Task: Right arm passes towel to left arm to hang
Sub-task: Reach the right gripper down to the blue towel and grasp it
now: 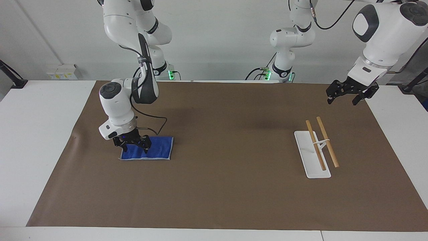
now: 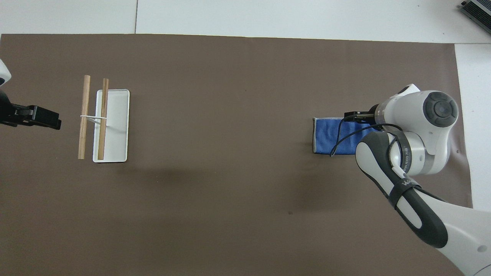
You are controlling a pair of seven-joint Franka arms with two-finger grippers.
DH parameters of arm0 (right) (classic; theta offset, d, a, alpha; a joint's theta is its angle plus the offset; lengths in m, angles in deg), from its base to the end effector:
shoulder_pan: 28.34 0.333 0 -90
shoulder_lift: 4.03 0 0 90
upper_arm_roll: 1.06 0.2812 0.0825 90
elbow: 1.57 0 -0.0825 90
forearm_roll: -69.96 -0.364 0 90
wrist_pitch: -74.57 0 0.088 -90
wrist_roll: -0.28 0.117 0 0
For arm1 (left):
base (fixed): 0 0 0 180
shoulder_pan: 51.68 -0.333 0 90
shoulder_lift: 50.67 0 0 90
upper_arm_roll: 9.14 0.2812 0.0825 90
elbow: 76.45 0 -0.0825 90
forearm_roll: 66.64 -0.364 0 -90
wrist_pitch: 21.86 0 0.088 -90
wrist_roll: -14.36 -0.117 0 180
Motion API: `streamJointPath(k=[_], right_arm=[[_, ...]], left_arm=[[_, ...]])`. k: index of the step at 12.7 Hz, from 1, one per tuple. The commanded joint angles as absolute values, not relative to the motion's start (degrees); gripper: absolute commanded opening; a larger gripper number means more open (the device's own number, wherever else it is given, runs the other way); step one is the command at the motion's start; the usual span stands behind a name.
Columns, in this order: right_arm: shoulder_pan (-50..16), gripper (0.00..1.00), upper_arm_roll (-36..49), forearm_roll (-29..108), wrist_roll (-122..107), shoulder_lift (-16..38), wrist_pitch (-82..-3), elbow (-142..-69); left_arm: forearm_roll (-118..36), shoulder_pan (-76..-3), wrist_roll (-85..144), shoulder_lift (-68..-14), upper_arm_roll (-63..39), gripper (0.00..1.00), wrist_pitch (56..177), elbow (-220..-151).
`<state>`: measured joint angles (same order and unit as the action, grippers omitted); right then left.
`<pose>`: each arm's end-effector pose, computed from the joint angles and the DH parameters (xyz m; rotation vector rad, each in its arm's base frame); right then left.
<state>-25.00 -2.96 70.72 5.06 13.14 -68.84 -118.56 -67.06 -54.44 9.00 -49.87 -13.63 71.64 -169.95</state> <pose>0.5859 0.0151 0.2817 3.1209 -0.0718 0.2539 0.5417 -0.0153 0.5498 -3.1297 0.1947 0.0221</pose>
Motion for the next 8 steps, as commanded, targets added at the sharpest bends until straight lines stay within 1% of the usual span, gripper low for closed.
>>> streamJointPath(k=[1, 3, 6, 7, 8], right_arm=[[-25.26, 1.0, -2.9, 71.01, 2.48, 13.38, -70.45, -120.57], [-25.18, 1.0, -2.9, 71.01, 2.48, 13.29, -70.62, -122.68], [-25.17, 1.0, -2.9, 71.01, 1.52, 13.64, -70.8, -123.21], [-25.26, 0.61, -2.9, 71.01, 1.16, 13.73, -70.8, -123.13], [-25.26, 0.01, -2.81, 71.01, 1.16, 13.73, -70.8, -123.04]], left_arm=[[-66.55, -53.96, 9.7, -51.64, -13.19, 1.0, 72.53, -172.16], [-66.55, -53.96, 9.7, -51.81, -13.19, 1.0, 72.71, -172.51], [-66.55, -53.96, 9.7, -51.99, -13.19, 1.0, 72.8, -172.95], [-66.55, -53.96, 9.7, -51.99, -13.19, 1.0, 72.8, -172.95], [-66.55, -53.96, 9.7, -51.99, -13.19, 1.0, 72.8, -172.95]])
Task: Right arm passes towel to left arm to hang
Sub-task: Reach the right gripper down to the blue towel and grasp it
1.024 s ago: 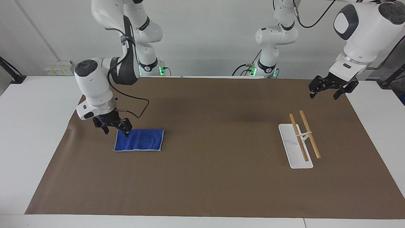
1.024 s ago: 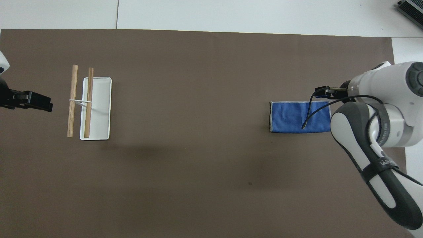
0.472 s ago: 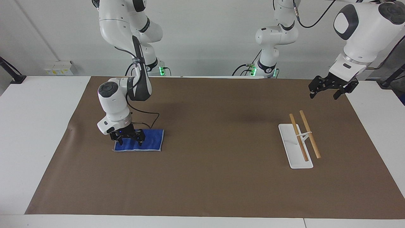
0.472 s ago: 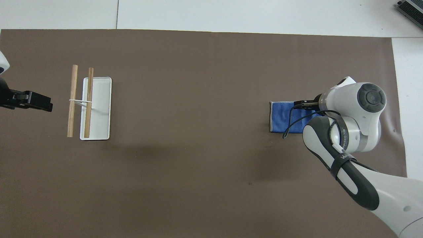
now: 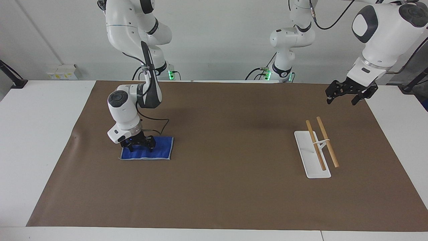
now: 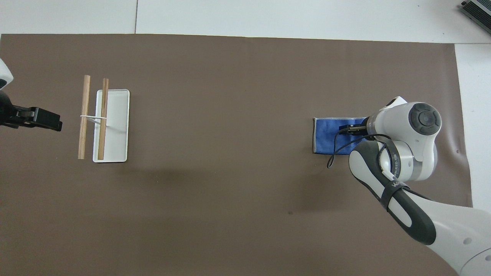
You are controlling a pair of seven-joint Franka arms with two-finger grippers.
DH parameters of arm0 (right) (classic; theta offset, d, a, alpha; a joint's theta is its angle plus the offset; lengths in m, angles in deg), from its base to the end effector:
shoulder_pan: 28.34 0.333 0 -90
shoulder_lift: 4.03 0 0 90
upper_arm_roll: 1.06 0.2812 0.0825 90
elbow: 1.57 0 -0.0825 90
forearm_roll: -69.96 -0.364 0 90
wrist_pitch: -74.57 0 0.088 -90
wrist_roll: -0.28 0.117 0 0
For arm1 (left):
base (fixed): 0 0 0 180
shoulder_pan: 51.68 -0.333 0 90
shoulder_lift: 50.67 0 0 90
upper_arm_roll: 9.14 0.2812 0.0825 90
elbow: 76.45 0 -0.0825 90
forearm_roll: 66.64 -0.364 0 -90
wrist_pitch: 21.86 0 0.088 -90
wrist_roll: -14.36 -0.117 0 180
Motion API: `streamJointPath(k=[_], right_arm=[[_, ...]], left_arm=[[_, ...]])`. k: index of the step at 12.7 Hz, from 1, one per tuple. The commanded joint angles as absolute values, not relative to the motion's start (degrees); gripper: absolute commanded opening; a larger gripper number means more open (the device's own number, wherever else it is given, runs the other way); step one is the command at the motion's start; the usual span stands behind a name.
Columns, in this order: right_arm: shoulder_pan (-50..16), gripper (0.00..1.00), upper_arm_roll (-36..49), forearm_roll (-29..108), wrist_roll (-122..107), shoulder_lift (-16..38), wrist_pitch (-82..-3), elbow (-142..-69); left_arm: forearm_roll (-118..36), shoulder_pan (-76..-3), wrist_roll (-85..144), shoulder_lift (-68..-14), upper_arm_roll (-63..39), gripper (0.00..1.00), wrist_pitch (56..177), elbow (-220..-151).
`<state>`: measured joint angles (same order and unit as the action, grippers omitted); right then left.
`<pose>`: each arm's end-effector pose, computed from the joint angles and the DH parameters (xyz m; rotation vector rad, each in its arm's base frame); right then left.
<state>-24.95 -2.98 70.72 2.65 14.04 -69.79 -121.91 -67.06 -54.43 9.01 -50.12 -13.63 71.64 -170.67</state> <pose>0.5685 0.0147 0.2501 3.1222 -0.0049 0.1633 0.5400 -0.0154 0.5464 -3.1295 0.1947 0.0350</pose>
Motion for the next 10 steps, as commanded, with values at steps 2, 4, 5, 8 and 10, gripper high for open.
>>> streamJointPath(k=[2, 4, 5, 8, 10], right_arm=[[-25.18, 0.0, -2.81, 70.67, 1.51, 13.64, -70.8, -122.86], [-25.09, 0.0, -2.81, 70.58, 1.77, 13.2, -70.8, -122.69], [-25.09, 0.0, -2.73, 70.58, 1.77, 12.94, -70.71, -122.51], [-25.09, 0.0, -2.38, 70.58, 2.47, 12.24, -70.71, -122.16], [-25.09, 0.0, -1.24, 70.49, 4.05, 10.83, -69.84, -121.02]], left_arm=[[-66.55, -53.87, 9.7, -51.99, -13.19, 1.0, 72.8, -172.95], [-66.55, -53.96, 9.7, -51.99, -13.19, 1.0, 72.8, -172.95], [-66.55, -53.87, 9.7, -51.99, -13.19, 1.0, 72.8, -172.95], [-66.55, -53.96, 9.7, -51.99, -13.19, 1.0, 72.8, -172.95], [-66.55, -53.96, 9.61, -51.99, -13.19, 1.0, 72.8, -172.95]])
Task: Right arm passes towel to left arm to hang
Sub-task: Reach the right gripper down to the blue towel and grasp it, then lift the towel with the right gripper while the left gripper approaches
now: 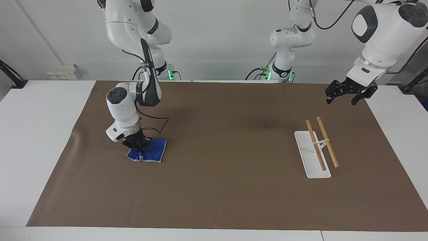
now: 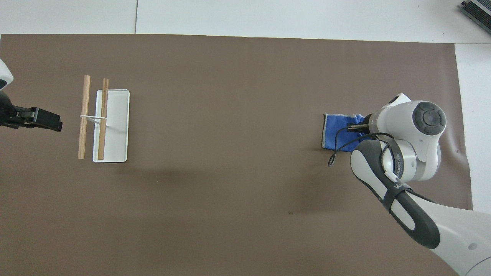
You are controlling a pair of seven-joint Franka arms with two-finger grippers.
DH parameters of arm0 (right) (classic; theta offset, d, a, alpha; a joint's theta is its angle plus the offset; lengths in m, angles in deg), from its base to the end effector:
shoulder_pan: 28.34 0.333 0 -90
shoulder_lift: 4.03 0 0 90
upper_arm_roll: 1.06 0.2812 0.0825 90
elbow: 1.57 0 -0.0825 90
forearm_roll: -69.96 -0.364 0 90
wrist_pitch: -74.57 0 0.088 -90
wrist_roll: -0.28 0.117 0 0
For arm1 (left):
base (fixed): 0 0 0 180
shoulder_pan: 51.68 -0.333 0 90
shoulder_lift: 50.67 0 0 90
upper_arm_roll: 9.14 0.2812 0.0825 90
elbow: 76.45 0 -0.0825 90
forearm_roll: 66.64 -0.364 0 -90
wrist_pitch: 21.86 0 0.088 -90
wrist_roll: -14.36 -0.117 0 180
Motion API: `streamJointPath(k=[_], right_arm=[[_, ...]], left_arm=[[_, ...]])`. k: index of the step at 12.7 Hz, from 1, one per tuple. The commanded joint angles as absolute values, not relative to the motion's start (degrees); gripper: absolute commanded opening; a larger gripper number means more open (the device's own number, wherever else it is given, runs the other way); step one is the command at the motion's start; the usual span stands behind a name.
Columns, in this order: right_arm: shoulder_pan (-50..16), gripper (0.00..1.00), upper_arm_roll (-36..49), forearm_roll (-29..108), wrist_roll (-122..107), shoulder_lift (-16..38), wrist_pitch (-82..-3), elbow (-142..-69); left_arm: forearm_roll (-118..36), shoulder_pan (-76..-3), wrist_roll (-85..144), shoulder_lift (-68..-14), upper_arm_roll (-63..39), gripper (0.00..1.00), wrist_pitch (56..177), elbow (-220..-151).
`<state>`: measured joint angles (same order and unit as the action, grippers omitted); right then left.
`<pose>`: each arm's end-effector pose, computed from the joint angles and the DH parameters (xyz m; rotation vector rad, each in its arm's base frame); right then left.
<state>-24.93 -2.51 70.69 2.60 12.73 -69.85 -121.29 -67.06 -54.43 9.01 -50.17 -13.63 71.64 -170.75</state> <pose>0.5735 0.0198 0.2677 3.1239 0.0080 0.2176 0.5397 -0.0154 0.5463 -3.1294 0.1947 0.0358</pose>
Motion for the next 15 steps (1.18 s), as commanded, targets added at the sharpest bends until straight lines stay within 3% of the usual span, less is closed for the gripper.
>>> streamJointPath(k=[1, 6, 8, 15], right_arm=[[-25.09, 0.0, -0.36, 70.49, 6.23, 9.96, -69.66, -120.75], [-25.09, 0.0, 6.66, 69.44, 26.25, 8.36, -61.6, -111.99], [-25.09, 0.0, 8.87, 62.09, 32.95, 8.8, -57.98, -106.63], [-20.26, 0.0, 11.07, 47.12, 51.93, 8.89, -56.82, -98.88]], left_arm=[[-66.55, -53.96, 9.7, -51.99, -13.19, 1.0, 72.8, -172.95], [-66.55, -54.31, 9.61, -51.99, -13.19, 1.0, 73.49, -172.87], [-65.41, -54.75, 9.78, -51.82, -13.19, 1.0, 73.59, -172.34], [-60.06, -51.95, 23.99, -51.82, -13.36, 1.0, 76.48, -172.95]])
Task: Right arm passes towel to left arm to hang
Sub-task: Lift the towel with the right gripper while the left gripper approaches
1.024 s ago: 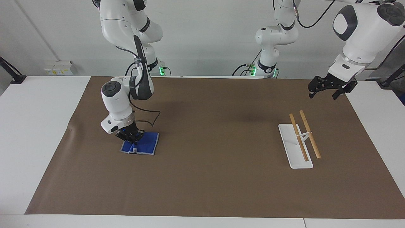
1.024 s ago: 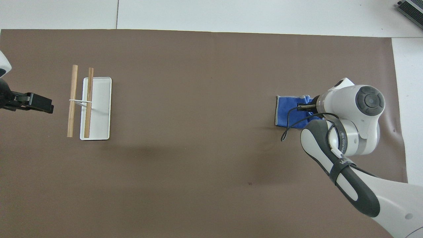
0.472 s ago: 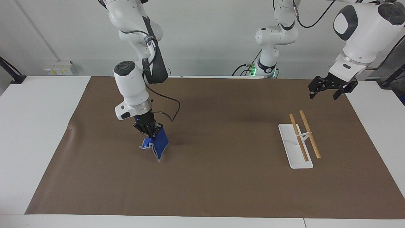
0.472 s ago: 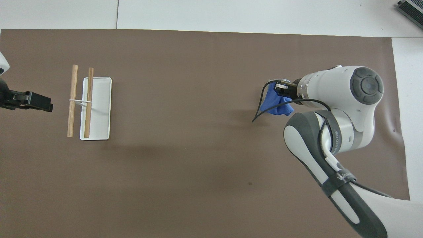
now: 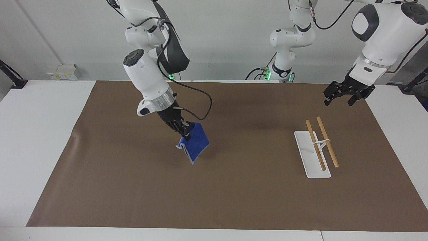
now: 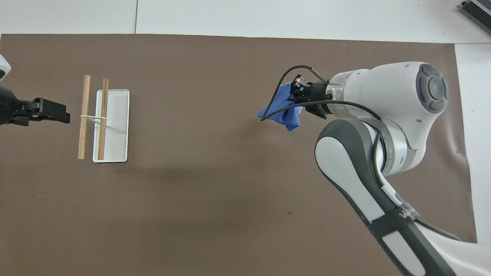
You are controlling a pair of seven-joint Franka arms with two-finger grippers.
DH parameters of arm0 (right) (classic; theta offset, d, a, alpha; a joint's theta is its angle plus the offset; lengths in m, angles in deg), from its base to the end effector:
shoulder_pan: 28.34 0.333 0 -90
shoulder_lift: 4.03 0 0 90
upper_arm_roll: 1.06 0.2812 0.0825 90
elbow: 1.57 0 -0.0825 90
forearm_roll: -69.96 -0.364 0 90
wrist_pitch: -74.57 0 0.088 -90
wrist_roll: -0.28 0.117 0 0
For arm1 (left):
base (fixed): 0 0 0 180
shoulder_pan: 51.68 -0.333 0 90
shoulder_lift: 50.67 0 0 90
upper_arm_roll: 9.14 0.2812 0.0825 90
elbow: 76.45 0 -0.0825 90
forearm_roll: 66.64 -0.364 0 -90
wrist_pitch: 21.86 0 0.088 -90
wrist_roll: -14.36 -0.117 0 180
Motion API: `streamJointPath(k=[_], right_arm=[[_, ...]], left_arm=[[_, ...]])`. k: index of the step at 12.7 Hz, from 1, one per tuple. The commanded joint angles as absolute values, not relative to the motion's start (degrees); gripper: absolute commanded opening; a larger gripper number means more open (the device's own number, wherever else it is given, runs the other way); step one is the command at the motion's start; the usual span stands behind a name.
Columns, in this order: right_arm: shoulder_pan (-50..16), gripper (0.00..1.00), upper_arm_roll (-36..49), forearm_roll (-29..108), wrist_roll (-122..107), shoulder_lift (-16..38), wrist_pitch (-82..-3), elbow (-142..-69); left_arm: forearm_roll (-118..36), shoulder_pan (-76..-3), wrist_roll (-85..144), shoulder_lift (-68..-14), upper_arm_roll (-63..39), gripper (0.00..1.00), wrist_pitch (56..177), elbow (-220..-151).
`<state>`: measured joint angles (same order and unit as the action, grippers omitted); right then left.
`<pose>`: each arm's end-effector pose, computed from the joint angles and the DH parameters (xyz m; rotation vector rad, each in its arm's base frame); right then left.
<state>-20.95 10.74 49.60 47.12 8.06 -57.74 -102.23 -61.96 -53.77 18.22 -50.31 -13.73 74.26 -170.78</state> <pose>0.5939 0.2085 0.4498 -2.5098 0.9018 -0.1322 0.5438 -0.0324 0.5517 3.0580 0.0481 0.0312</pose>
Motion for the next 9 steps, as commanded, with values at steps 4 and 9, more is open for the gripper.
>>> streamJointPath(k=[4, 9], right_arm=[[-16.48, 0.0, 11.07, 45.35, 57.84, 9.07, -56.74, -97.55], [-14.46, 0.0, 11.42, 41.58, 62.14, 9.77, -57.26, -95.18]], left_arm=[[-54.96, -49.13, 35.07, -53.48, -13.36, 1.0, 82.35, -177.77], [-46.78, -42.64, 61.04, -56.39, -13.36, 1.0, 99.73, -187.44]])
